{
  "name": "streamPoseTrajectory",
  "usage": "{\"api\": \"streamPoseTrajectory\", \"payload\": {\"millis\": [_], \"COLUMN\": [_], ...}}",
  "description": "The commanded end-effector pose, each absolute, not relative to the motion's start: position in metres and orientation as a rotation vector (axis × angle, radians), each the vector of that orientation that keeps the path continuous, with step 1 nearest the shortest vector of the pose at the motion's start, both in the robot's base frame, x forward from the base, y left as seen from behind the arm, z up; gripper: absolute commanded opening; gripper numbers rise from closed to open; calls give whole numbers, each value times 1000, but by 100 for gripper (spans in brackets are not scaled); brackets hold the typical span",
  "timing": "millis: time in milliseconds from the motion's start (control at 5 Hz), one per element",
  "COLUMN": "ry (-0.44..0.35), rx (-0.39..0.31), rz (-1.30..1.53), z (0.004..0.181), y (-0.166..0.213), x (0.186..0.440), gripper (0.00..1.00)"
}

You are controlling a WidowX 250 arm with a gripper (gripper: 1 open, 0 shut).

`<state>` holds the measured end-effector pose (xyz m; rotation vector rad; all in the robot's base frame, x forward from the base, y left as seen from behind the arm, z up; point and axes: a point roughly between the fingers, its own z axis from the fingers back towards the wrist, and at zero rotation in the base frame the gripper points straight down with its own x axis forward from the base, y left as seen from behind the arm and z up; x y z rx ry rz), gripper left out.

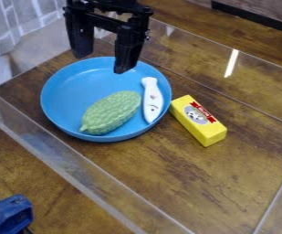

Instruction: Remove the green object from inside the blue tray and put it on the table

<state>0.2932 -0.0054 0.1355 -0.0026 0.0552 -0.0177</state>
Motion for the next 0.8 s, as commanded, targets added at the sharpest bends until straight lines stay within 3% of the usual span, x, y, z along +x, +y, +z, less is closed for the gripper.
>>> {"api": "streamPoseTrajectory", "payload": {"millis": [0, 400, 600], "ry": [61, 46, 28], "rx": [-5, -3, 3], "rz": [-41, -57, -51], "z": [125, 91, 82], "y": [-14, -21, -21], "x": [289, 298, 309], "gripper": [100, 100, 0]}}
